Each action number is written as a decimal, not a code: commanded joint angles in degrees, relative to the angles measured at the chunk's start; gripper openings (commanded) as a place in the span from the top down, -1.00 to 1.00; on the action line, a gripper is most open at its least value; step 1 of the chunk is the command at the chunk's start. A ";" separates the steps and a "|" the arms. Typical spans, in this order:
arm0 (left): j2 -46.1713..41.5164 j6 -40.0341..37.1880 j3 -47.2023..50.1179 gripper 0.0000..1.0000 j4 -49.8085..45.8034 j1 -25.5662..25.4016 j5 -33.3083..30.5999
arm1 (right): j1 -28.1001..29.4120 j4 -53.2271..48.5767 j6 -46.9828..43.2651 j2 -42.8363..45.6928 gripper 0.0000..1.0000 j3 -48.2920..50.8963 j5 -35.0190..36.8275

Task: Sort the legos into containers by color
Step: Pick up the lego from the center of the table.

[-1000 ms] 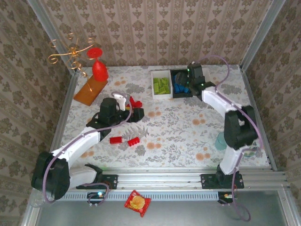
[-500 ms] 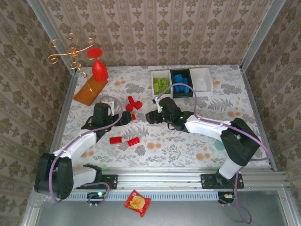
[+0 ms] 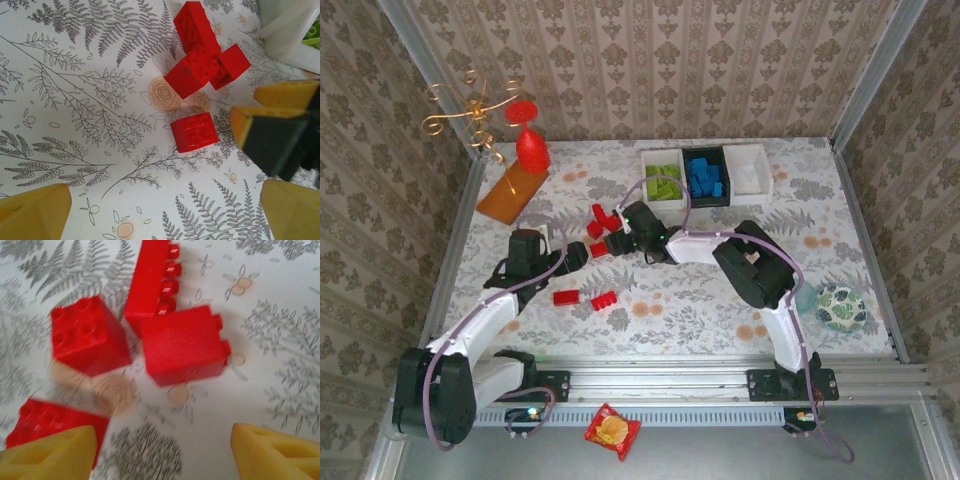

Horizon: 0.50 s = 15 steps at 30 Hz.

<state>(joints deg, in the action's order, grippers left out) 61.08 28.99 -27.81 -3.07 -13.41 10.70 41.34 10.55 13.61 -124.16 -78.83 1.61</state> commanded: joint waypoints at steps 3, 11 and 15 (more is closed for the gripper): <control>-1.40 1.20 0.74 -0.97 1.63 0.40 1.76 | -2.35 -2.85 1.08 -4.66 -0.41 -6.82 -3.12; -0.96 0.81 1.05 -0.98 3.11 0.66 2.92 | -2.84 -8.65 4.07 -8.97 -0.41 -13.29 -4.34; -0.80 0.57 1.36 -0.98 3.94 0.76 3.36 | -2.89 -12.55 5.00 -11.46 -0.39 -17.90 -5.22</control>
<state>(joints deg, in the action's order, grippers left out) 60.73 28.99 -27.31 -0.54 -13.28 12.82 38.28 3.27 16.80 -133.27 -93.91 -2.09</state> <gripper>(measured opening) 0.988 0.697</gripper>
